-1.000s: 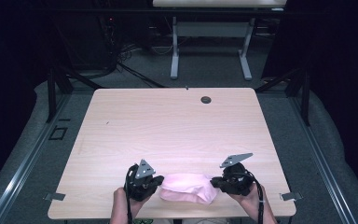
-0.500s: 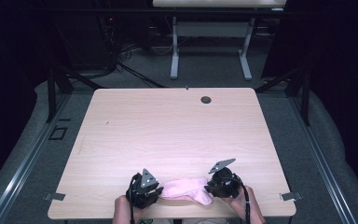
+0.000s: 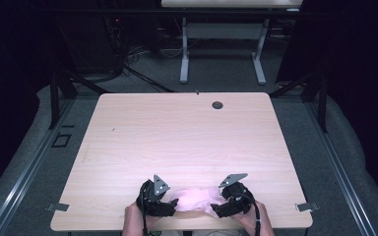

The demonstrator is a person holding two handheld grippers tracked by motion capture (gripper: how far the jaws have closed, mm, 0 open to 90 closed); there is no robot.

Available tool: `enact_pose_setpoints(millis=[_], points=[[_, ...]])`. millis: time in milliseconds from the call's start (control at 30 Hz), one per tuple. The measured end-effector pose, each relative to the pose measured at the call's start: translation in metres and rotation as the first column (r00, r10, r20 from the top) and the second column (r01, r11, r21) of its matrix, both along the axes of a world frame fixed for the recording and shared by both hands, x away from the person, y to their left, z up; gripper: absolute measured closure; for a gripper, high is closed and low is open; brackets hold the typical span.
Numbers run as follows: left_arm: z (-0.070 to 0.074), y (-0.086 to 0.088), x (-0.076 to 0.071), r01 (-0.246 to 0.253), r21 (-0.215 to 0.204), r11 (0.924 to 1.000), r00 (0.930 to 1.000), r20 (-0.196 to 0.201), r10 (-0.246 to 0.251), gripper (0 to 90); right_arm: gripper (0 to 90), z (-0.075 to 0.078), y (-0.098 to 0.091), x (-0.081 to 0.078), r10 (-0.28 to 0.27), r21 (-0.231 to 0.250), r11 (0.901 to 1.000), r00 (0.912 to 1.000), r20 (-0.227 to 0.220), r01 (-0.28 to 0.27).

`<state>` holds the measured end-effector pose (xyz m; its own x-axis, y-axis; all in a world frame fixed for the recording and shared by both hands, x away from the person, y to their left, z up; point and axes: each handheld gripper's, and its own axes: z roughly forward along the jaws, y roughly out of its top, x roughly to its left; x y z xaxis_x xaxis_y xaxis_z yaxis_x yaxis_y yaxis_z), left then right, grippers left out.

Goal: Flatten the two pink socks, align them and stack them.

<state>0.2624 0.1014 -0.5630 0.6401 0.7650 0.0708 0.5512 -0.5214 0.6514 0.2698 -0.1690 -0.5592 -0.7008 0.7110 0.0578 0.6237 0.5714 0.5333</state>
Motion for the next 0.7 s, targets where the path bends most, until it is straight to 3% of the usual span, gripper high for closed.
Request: enact_pose_setpoints(millis=[167, 333, 533, 633, 700], points=[[-0.007, 0.000, 0.000, -0.007, 0.045, 0.9989, 1.0000, 0.007, 0.006, 20.8, 17.0, -0.005, -0.002, -0.002, 0.012, -0.053, 0.9985, 0.9999, 0.006, -0.012], [-0.009, 0.004, 0.001, -0.009, 0.045, 0.9989, 0.9999, 0.008, 0.009, 19.4, 15.4, -0.007, -0.007, -0.002, 0.027, -0.053, 0.9982, 0.9994, 0.020, -0.026], [-0.008, 0.011, 0.001, -0.013, -0.019, 0.9997, 0.9997, 0.021, 0.014, 15.2, 14.0, -0.008, -0.012, -0.001, 0.026, -0.021, 0.9994, 0.9993, 0.026, -0.026], [-0.001, 0.020, -0.001, -0.033, -0.067, 0.9972, 0.9986, 0.038, 0.036, 10.8, 9.6, -0.003, -0.020, -0.003, -0.003, 0.068, 0.9977, 0.9990, 0.045, 0.000], [0.004, 0.028, -0.002, -0.052, -0.093, 0.9942, 0.9976, 0.040, 0.056, 8.5, 7.3, 0.002, -0.027, -0.003, -0.027, 0.102, 0.9945, 0.9978, 0.060, 0.021]])
